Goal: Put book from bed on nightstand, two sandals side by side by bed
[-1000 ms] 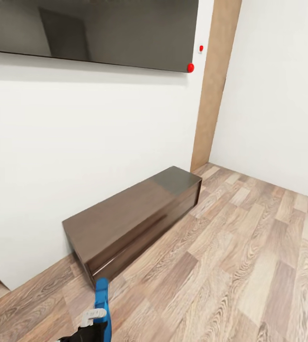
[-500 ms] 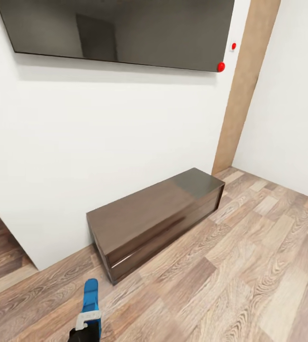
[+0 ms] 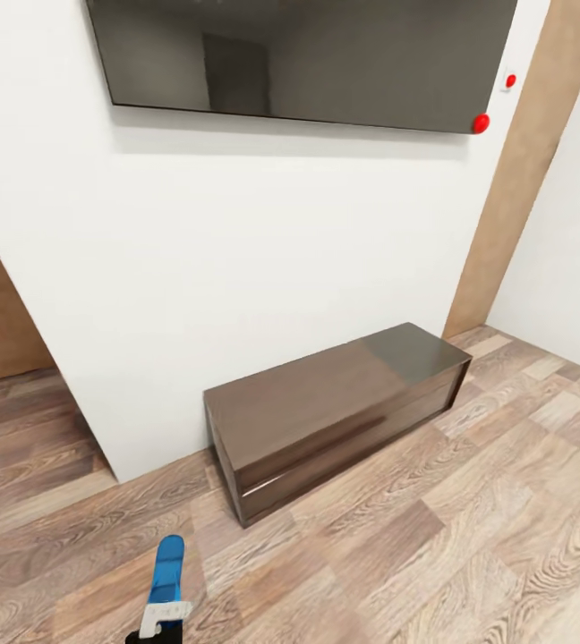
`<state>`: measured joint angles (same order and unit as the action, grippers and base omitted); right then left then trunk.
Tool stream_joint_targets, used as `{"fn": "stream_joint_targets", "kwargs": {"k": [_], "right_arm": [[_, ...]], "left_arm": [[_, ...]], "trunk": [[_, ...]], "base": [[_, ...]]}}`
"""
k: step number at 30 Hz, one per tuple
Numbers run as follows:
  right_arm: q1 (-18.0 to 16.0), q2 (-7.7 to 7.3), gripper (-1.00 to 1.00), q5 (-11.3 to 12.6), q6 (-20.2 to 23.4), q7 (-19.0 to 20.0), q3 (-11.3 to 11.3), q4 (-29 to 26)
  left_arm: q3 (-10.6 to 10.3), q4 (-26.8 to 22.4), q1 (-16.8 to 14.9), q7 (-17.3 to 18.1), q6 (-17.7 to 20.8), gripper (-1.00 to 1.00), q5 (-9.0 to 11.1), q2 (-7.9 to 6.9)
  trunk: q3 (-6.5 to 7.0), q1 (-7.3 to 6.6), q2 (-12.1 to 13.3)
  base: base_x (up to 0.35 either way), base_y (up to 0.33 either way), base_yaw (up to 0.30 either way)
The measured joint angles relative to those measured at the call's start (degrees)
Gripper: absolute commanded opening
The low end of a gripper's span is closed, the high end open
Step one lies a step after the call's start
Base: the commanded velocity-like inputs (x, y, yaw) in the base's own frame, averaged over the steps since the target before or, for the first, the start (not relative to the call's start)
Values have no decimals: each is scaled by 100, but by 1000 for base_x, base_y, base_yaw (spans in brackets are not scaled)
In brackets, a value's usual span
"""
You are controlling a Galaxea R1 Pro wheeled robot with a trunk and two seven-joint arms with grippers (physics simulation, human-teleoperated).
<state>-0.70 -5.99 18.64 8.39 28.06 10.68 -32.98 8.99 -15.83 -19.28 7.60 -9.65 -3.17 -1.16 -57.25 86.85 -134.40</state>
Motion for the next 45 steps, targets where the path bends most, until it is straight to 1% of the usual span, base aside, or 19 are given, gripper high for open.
{"fn": "stream_joint_targets", "kwargs": {"k": [3, 5, 6, 9, 11, 16, 30, 45], "right_arm": [[0, 0, 100, -1, -30, -2, 8, 7], [0, 0, 100, 0, -33, -2, 9, 12], [0, 0, 100, -2, -34, -2, 9, 11], [0, -23, 100, 0, -34, 6, 14, 9], [0, -30, 100, 0, -34, 8, 19, 8], [0, -24, 100, 0, -36, 0, 15, 8], [0, -18, 100, 0, -44, -4, -15, 10], [1, -18, 100, -3, -45, -3, -28, 16]], "left_arm": [[-3, 9, 0, 85, -71, -100, -104, -8], [-1, 10, 0, 274, -83, -100, -123, -45], [-3, 11, 0, 484, -87, -100, -129, -92], [-7, 12, 1, 1293, -86, -100, -137, -197], [7, 12, 0, 1466, -78, -100, -135, -217], [7, 12, 0, 1562, -78, -100, -134, -221], [20, 15, 0, 1571, -74, -100, -119, -212], [21, 20, -1, 1571, -73, -100, -111, -206]], "trunk": [[0, 0, 0], [0, 0, 0], [0, 0, 0], [0, 0, 0], [0, 0, 0], [0, 0, 0], [0, 0, 0], [0, 0, 0]], "base": [[0, 0, 294], [0, 0, 295], [0, 0, 294], [0, 0, 294], [0, 0, 294], [0, 0, 294], [0, 0, 279], [0, 0, 51]]}}
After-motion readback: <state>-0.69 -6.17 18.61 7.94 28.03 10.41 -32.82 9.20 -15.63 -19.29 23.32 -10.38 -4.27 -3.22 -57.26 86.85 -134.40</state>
